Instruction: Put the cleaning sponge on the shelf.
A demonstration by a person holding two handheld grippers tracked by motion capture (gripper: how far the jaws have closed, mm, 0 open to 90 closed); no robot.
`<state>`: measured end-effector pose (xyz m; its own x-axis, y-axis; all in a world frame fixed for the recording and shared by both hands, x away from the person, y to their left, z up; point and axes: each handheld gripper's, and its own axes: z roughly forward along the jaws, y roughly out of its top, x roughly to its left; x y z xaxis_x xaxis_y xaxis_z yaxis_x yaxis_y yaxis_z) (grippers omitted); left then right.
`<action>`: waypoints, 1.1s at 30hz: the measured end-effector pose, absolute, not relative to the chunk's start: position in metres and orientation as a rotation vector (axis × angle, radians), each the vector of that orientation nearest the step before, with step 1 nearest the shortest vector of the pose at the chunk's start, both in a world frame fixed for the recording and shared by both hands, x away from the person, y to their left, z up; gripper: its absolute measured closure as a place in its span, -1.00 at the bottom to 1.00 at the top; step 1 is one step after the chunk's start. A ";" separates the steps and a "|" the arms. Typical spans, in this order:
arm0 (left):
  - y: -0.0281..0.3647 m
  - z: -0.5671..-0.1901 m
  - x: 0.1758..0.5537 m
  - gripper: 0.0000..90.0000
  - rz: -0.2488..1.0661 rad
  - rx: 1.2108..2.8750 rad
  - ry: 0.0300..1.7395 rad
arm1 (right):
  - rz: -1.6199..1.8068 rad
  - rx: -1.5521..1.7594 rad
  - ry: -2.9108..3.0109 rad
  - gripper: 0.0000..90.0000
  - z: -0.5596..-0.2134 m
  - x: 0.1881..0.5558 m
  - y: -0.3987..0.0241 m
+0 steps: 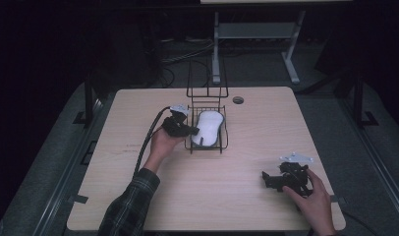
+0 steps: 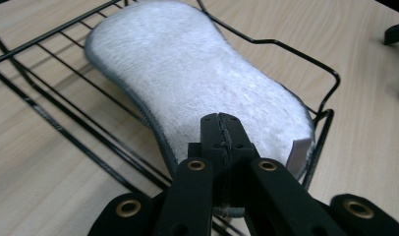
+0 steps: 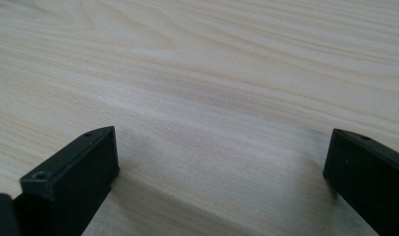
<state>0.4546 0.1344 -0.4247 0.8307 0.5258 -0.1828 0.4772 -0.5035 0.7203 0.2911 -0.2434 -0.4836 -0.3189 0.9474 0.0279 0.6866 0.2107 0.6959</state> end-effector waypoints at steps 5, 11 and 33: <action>0.130 -0.426 0.451 0.99 0.060 2.168 0.724 | 0.869 1.516 2.086 -1.00 -0.484 0.291 -0.243; 0.136 -0.420 0.449 0.95 0.078 2.169 0.719 | 0.869 1.516 2.086 -1.00 -0.484 0.291 -0.243; 0.179 -0.400 0.407 -0.32 0.223 2.170 0.775 | 0.869 1.517 2.086 -1.00 -0.484 0.291 -0.243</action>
